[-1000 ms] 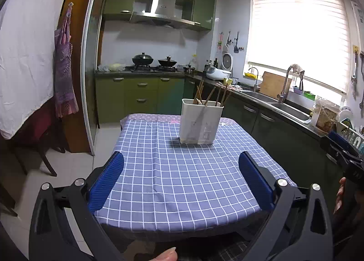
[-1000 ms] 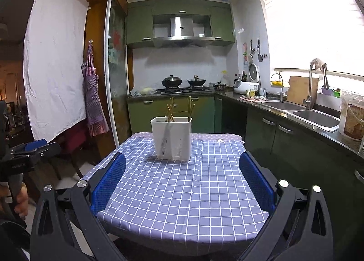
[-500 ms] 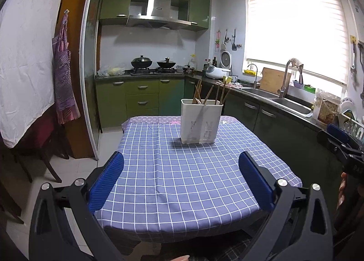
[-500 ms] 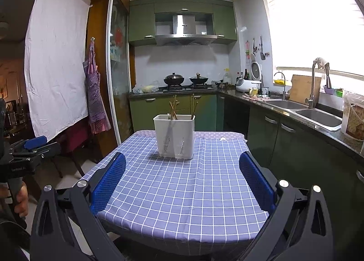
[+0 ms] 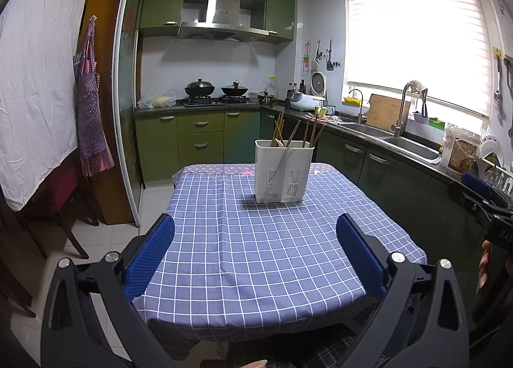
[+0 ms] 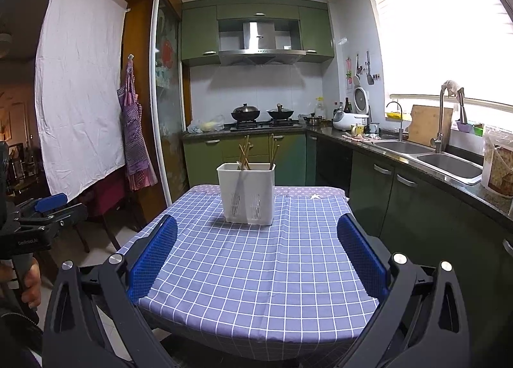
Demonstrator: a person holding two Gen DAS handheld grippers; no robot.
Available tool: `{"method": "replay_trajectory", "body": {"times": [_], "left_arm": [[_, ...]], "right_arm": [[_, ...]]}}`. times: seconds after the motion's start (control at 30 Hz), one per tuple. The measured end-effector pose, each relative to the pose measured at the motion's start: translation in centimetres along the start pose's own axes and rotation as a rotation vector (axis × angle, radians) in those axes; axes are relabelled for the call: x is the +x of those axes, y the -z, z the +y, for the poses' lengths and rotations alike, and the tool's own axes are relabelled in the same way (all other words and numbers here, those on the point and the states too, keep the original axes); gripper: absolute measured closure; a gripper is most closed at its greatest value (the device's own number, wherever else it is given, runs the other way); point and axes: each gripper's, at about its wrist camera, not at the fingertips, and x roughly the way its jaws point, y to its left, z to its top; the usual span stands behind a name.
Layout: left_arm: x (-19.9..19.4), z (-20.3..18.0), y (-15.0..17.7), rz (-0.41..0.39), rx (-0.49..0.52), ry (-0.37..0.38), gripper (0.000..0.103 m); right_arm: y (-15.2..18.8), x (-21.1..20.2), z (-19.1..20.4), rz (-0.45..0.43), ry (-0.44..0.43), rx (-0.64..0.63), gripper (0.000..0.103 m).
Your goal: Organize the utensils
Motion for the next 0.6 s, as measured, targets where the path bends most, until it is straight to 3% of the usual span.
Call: {"method": "replay_trajectory", "body": {"times": [0.6], "left_arm": [[0.09, -0.04, -0.04, 0.003, 0.001, -0.003, 0.007]], "right_arm": [[-0.2, 0.41, 0.06, 0.003, -0.006, 0.001, 0.005]]}}
